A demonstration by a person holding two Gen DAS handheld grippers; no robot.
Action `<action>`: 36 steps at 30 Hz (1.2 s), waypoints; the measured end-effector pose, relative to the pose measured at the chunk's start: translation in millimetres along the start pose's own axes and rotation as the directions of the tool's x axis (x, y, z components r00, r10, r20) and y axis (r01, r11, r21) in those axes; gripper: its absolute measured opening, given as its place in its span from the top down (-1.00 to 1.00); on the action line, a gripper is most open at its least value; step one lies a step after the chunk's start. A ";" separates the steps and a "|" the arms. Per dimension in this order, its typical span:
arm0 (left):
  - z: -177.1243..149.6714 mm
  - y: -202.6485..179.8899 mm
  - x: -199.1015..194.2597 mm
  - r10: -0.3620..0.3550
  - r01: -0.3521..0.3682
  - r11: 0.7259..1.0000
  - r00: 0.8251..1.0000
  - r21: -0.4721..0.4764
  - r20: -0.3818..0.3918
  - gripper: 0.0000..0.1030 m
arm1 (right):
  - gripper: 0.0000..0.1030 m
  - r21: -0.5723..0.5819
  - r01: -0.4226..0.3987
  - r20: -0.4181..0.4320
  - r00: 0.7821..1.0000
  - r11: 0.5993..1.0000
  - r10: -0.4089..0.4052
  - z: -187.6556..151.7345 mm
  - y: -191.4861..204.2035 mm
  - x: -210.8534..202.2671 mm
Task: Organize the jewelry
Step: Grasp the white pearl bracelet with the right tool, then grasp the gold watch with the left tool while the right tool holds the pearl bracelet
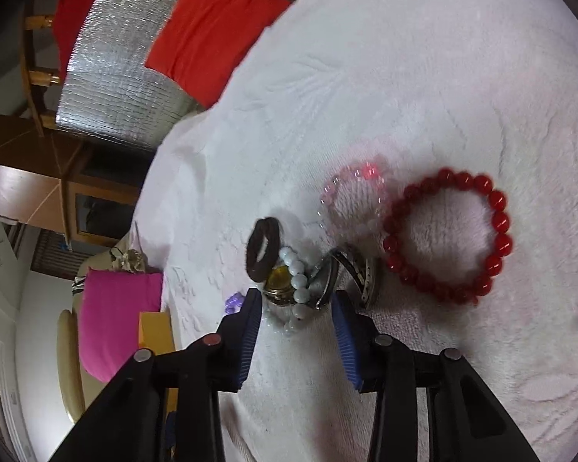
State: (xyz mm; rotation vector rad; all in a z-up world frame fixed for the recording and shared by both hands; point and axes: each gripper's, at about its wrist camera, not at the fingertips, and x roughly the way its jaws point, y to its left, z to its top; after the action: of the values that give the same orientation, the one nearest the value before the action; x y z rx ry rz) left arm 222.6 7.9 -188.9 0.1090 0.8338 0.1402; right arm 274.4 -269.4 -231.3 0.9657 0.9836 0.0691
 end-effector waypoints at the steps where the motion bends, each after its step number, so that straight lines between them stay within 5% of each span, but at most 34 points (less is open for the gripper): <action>1: -0.1 1.0 0.2 -0.001 0.001 1.000 1.000 -0.004 -0.003 -0.39 | 0.21 -0.009 0.001 0.001 1.000 1.000 -0.001 -0.1 1.1 1.1; 5: -0.4 0.5 -0.2 -0.012 0.012 1.000 1.000 -0.001 -0.004 -0.39 | 0.31 -0.042 0.042 0.006 0.999 0.998 -0.042 -2.7 6.1 10.8; 11: -0.7 -3.0 -0.4 -0.031 0.031 0.999 0.999 0.007 -0.006 -0.39 | 0.79 -0.075 0.097 0.023 0.995 0.992 -0.096 -5.7 7.7 9.4; 24: 10.3 -20.1 5.0 -0.132 0.132 0.991 0.991 0.010 0.005 -0.39 | 0.79 -0.074 -0.086 0.131 0.987 0.994 0.095 4.2 -12.3 -66.9; 31: 26.1 -42.0 29.8 -0.277 0.276 0.961 0.961 -0.020 -0.022 -0.43 | 0.79 0.040 -0.099 0.247 0.965 0.994 0.086 26.2 -48.9 -109.0; 36: 34.4 -57.1 39.6 -0.323 0.323 0.947 0.947 -0.008 -0.004 -0.44 | 0.79 0.056 -0.106 0.251 0.964 0.993 0.088 30.7 -55.9 -116.8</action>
State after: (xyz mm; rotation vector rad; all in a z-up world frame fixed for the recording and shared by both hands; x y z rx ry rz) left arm 279.1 -43.2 -203.4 -0.0359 0.8454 -0.1654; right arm 208.4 -376.2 -187.0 1.0576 0.7116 -0.0040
